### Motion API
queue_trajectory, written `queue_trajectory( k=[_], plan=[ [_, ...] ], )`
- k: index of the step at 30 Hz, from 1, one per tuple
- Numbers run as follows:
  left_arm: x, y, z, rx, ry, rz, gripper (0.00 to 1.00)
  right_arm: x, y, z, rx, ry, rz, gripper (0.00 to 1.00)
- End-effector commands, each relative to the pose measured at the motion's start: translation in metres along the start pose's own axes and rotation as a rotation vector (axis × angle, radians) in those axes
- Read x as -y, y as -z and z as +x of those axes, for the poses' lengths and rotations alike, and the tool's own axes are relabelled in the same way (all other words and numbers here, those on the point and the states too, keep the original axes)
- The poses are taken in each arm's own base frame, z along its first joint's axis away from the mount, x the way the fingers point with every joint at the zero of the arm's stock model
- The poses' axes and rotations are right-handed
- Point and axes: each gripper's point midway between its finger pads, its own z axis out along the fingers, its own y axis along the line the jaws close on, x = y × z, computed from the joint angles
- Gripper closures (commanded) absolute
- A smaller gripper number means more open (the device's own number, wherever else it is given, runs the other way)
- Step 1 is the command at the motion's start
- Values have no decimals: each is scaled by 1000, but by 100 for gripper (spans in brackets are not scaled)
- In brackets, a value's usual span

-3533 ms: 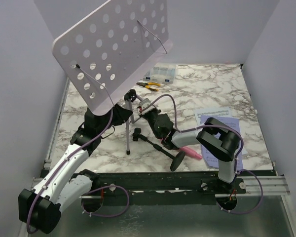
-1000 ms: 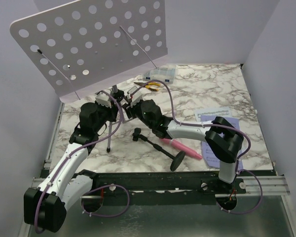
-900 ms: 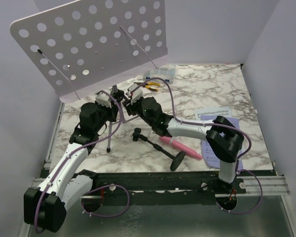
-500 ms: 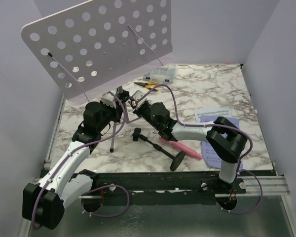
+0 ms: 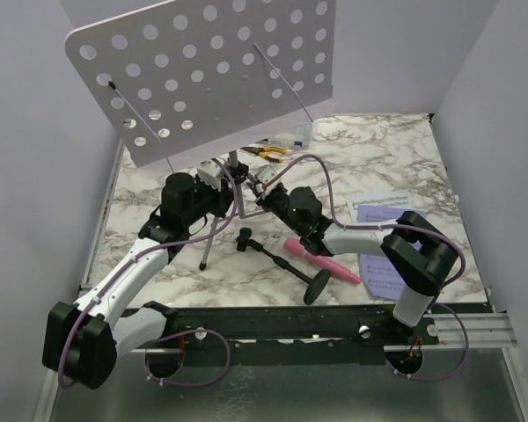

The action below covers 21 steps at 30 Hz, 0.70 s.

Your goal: Set up the instrument practice props

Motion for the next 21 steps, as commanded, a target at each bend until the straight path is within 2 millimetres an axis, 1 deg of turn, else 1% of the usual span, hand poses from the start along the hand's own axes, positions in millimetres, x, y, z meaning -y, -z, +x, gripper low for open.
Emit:
queue_trajectory(
  k=[1, 2, 3, 5, 6, 8, 10, 13, 16, 18, 20, 21],
  plan=[
    [-35, 16, 94, -306, 206, -202, 100, -10, 35, 115, -398, -156, 21, 98],
    [-33, 16, 92, -294, 208, -191, 100, -10, 34, 110, -412, -193, 24, 93],
    [-30, 17, 89, -282, 210, -177, 100, -8, 32, 99, -407, -226, 33, 85],
    [-25, 16, 84, -264, 214, -150, 100, -3, 35, 77, -384, -319, 65, 75],
    [-24, 15, 84, -261, 217, -143, 100, 0, 37, 65, -356, -347, 70, 68],
    [-21, 14, 82, -259, 224, -131, 100, 1, 42, 50, -321, -366, 52, 59],
    [-20, 14, 82, -261, 229, -121, 100, -1, 43, 42, -305, -378, 35, 54],
    [-16, 13, 78, -252, 234, -104, 100, -7, 36, 35, -269, -363, -14, 46],
    [-14, 13, 78, -248, 234, -93, 100, -7, 23, 20, -246, -328, -42, 43],
    [-12, 13, 80, -255, 234, -90, 100, -4, 15, 4, -225, -272, -44, 43],
    [-12, 12, 81, -259, 233, -90, 100, 0, 15, -13, -183, -172, -29, 42],
    [-11, 12, 80, -258, 231, -90, 100, -1, 19, -19, -163, -130, -32, 42]
  ],
)
